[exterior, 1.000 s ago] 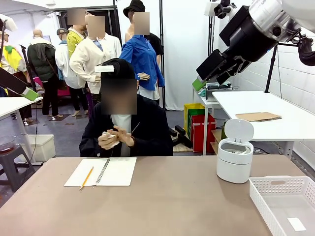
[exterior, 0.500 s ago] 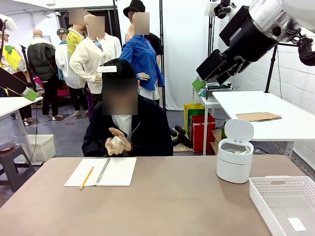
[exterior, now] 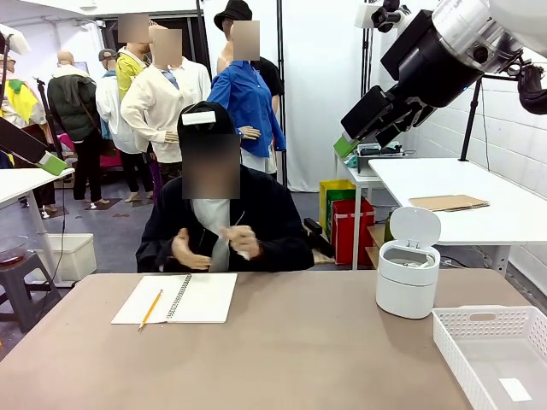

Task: Sort the paper based on its condition.
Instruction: If a person hands you a paper, place it in the Organizing basket , and if it's crumpled, put it in the Trash can.

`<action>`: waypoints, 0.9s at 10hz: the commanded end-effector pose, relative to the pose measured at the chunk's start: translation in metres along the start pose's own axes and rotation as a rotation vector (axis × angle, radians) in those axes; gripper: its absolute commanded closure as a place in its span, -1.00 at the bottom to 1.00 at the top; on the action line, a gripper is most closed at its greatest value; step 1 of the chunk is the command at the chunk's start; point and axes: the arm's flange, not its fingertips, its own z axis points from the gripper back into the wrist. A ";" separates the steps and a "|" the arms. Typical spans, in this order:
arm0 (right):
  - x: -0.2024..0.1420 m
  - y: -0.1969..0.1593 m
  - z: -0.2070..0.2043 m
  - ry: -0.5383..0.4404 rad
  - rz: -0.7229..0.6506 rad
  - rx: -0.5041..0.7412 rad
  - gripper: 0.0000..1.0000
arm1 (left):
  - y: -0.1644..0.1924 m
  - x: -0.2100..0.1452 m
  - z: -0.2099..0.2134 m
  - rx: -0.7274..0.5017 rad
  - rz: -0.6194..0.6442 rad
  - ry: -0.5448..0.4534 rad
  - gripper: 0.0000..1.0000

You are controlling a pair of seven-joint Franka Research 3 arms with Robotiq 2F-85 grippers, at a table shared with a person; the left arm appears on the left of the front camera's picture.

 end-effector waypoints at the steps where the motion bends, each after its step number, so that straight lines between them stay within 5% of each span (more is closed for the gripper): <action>1: 0.000 0.000 0.000 -0.001 0.001 0.002 -1.00 | 0.000 0.000 0.000 -0.002 0.003 -0.001 -1.00; 9: 0.000 0.000 0.000 -0.001 0.001 0.002 -1.00 | 0.000 0.000 0.000 -0.002 0.003 -0.001 -1.00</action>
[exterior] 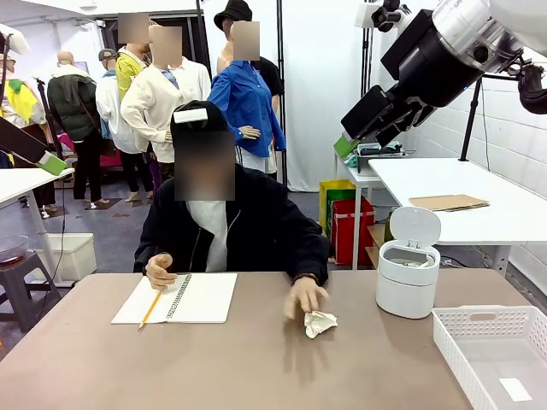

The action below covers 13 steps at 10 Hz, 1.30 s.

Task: Sort the paper based on its condition.
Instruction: If a person hands you a paper, place it in the Organizing basket , and if it's crumpled, put it in the Trash can.

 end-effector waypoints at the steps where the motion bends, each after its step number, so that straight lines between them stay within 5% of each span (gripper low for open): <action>1: 0.000 0.000 0.000 -0.001 0.001 0.002 -1.00 | 0.000 0.000 0.000 -0.002 0.003 -0.001 -1.00; 6: 0.000 0.000 0.000 0.000 0.000 0.000 -1.00 | 0.000 0.000 0.000 -0.002 0.003 -0.001 -1.00; 13: 0.015 -0.044 -0.043 0.239 -0.119 0.107 -1.00 | 0.000 0.000 0.000 -0.002 0.003 -0.001 -1.00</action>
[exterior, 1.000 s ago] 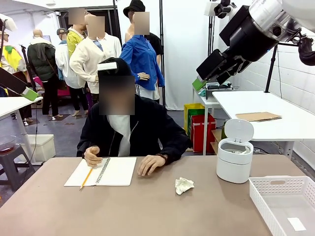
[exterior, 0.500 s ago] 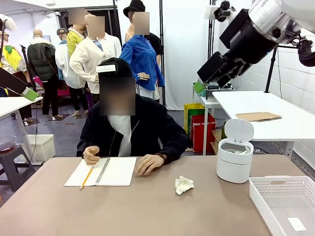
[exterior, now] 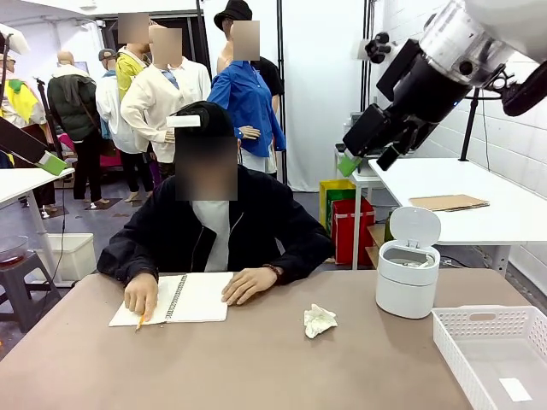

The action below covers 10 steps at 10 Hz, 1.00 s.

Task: Sort the paper based on its condition.
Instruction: If a person hands you a paper, place it in the Organizing basket , and if it's crumpled, put it in the Trash can.

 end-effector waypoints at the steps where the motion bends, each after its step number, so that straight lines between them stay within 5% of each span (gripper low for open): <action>1: 0.020 -0.025 -0.022 0.129 -0.058 0.046 -1.00 | 0.000 0.000 0.000 -0.002 0.003 -0.001 -1.00; 5: 0.031 -0.057 -0.107 0.375 -0.026 0.024 -1.00 | 0.000 0.000 0.000 -0.002 0.003 -0.001 -1.00; 10: 0.027 -0.073 -0.212 0.553 0.275 -0.027 -1.00 | 0.000 0.000 0.000 -0.002 0.003 -0.001 -1.00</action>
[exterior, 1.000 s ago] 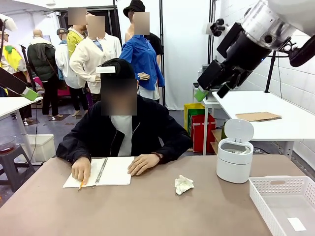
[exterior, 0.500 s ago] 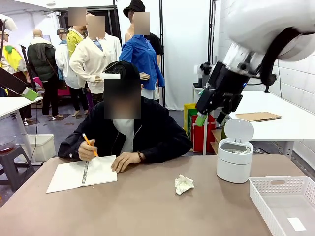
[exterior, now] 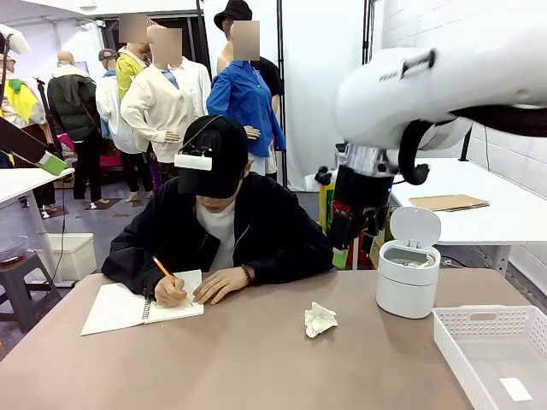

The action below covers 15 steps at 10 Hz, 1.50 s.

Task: Sort the paper based on its condition.
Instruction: If a person hands you a paper, place it in the Organizing basket , and if it's crumpled, put it in the Trash can.

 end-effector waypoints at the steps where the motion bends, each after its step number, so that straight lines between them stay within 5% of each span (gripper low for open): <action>1: 0.023 -0.020 -0.019 0.051 0.136 -0.044 -1.00 | 0.000 0.000 0.000 -0.001 0.003 -0.001 -1.00; 3: 0.035 -0.025 -0.042 0.039 0.213 0.012 -1.00 | 0.000 0.000 0.000 -0.001 0.003 -0.001 -1.00; 6: 0.036 -0.031 -0.042 -0.148 0.197 0.005 -1.00 | 0.000 0.000 0.000 -0.001 0.003 -0.001 -1.00; 7: 0.041 -0.028 -0.055 0.010 0.234 -0.016 -1.00 | 0.000 0.000 0.000 -0.001 0.003 -0.001 -1.00; 11: 0.043 -0.028 -0.054 -0.021 0.229 -0.009 -1.00 | 0.000 0.000 0.000 -0.001 0.003 -0.001 -1.00; 15: 0.087 -0.041 -0.095 0.117 0.337 -0.143 -1.00 | 0.000 0.000 0.000 -0.001 0.003 -0.001 -1.00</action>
